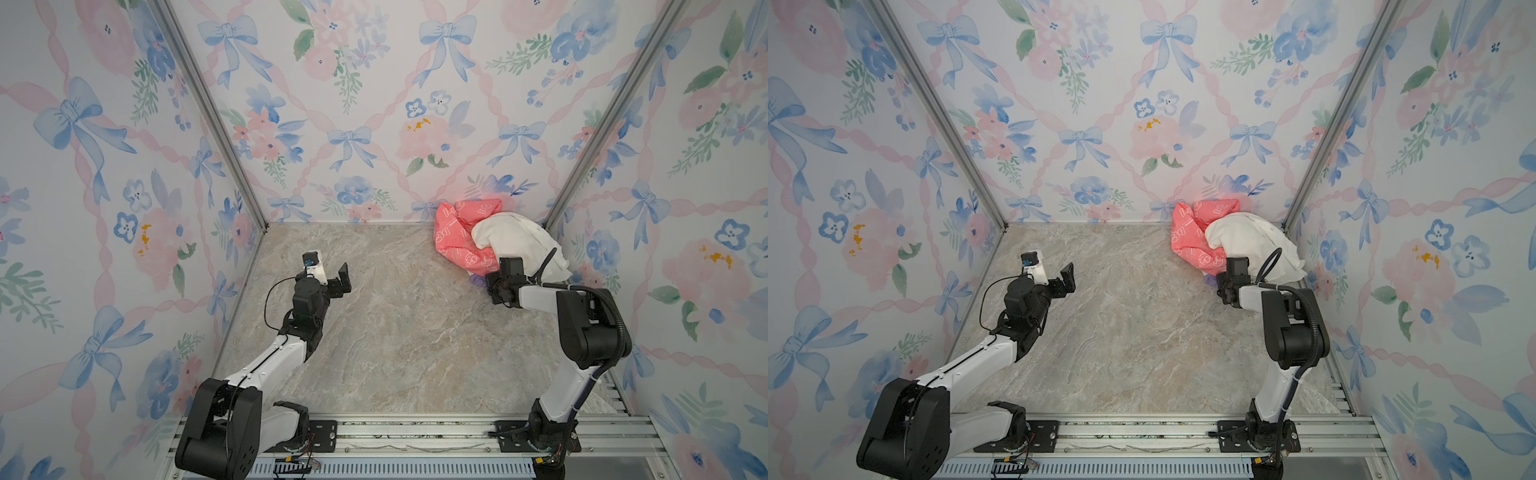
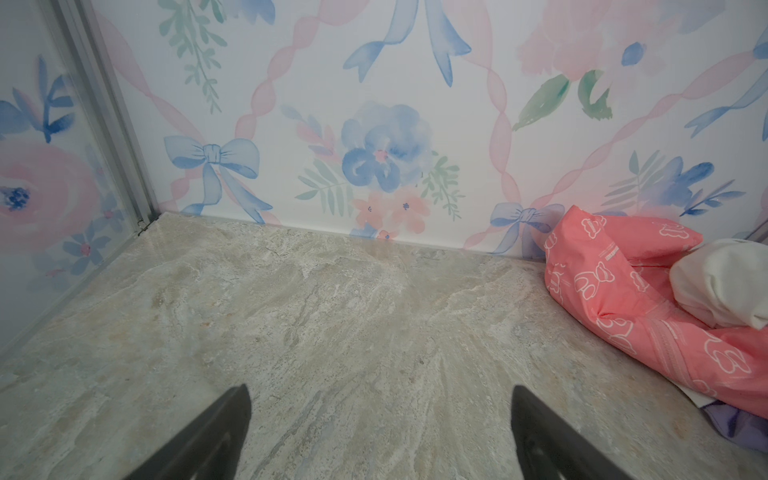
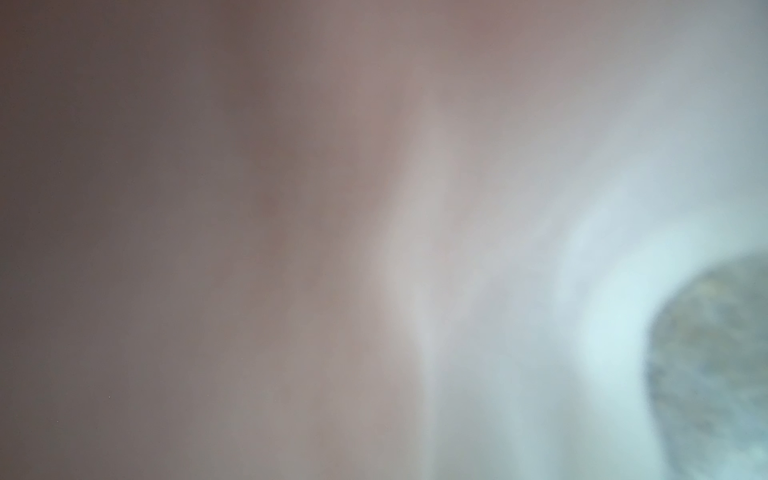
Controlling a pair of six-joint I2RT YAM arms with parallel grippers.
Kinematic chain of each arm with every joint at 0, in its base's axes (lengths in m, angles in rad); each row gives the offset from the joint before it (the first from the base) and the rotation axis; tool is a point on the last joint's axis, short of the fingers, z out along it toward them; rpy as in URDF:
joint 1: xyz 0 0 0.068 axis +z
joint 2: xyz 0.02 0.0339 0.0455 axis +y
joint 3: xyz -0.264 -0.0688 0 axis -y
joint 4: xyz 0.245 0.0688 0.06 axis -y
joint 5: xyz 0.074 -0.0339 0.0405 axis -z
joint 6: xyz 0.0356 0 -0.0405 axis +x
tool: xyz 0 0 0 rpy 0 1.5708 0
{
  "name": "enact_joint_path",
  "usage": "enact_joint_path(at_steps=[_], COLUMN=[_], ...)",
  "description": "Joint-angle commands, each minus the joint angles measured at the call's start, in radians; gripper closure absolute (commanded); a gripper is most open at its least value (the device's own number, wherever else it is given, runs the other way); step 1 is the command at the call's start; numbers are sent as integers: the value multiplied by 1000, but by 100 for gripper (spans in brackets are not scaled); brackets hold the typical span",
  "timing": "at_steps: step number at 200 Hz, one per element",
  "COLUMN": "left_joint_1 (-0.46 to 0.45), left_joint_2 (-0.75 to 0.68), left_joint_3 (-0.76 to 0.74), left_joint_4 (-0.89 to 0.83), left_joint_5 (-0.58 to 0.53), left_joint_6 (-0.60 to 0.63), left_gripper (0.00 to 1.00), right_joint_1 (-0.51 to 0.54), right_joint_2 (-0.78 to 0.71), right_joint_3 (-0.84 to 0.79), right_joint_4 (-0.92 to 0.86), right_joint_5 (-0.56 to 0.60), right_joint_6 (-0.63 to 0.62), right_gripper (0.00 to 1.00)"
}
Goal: Pick out a specific cloth from the pile
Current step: 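Grasp the lavender shirt with the right gripper and lift it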
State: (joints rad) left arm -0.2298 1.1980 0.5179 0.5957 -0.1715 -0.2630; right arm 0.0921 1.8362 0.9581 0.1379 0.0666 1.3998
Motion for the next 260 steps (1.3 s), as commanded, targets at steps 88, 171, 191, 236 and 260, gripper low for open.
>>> enact_joint_path(at_steps=[88,171,191,236,260], left_joint_1=[-4,-8,-9,-15,-19], left_joint_2=[-19,5,8,23,30], left_joint_3=[42,118,143,221,248], left_joint_4=[-1,-1,-1,2,6], left_joint_5=[-10,81,106,215,244], left_joint_6=[-2,22,27,49,54], left_gripper=[2,2,2,3,5], right_joint_1=[70,87,100,125,145], right_joint_2=[-254,-332,-344,-356,-366], right_joint_3=[241,357,393,465,495], right_joint_4=[-456,-578,-584,-585,-584], right_joint_5=[152,184,201,225,251], right_joint_6=[-42,-77,-114,-212,-273], right_gripper=[100,100,100,100,100])
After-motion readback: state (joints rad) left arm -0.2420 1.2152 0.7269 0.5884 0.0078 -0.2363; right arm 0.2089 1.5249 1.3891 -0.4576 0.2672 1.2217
